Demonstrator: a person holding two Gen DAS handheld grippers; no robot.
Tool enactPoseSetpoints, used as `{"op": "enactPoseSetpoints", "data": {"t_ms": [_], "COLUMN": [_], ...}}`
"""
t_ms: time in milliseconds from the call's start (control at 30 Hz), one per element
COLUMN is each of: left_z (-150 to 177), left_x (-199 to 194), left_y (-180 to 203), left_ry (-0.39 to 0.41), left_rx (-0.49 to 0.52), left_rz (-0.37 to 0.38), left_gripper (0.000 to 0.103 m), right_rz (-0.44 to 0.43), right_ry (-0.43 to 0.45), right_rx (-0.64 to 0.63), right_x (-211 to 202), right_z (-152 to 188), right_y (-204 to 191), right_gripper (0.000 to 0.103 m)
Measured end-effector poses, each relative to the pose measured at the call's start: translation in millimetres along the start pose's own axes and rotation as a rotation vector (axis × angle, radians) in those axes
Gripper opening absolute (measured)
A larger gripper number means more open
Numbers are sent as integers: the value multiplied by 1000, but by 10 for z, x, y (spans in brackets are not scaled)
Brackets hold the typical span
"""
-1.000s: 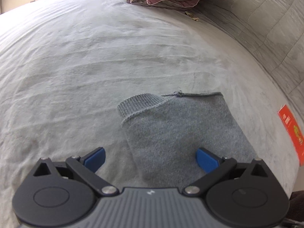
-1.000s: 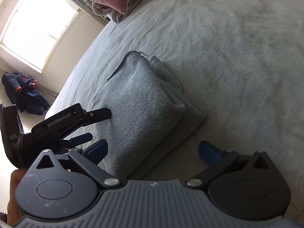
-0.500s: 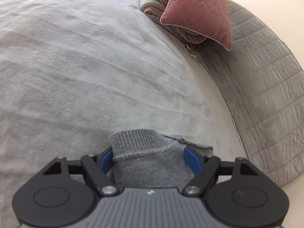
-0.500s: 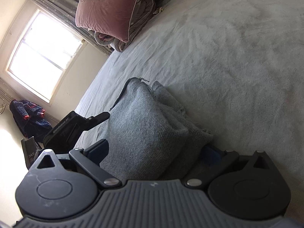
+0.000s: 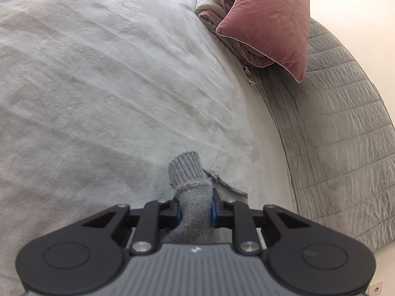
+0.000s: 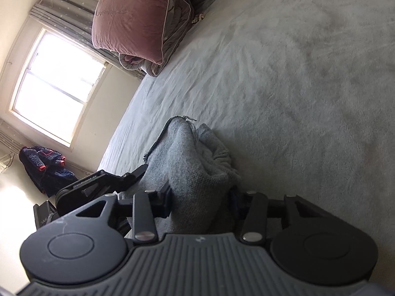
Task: Fold clothes
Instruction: 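Grasp the ribbed cuff end with the left gripper and fold it over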
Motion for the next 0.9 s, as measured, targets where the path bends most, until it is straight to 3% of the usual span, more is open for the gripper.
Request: {"op": "enactPoseSetpoints", "data": {"t_ms": [467,900], "left_z": [-266,-614], "left_x": [857,1989], "left_y": [1080,1844], "left_ry": [38,73], "left_rx": [63,106], "left_rz": [63,83], "left_gripper": [20,20], "right_rz": [-22,-6], "right_ry": [138,152], "right_rx": [-16,-145], "right_x": [-124,192], "right_z": [-1168,-2661], "right_y": [-71,26], "right_gripper": [46,46]}}
Point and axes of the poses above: each gripper's, at about its wrist camera, not at the fingertips, and x roughly the way its jaws point, y to its right, z to its underside, the point moved 2 cm from there along x, roughly the way its jaws point, and after that the axes turned 10 degrees about x, right-handed, at the moved point
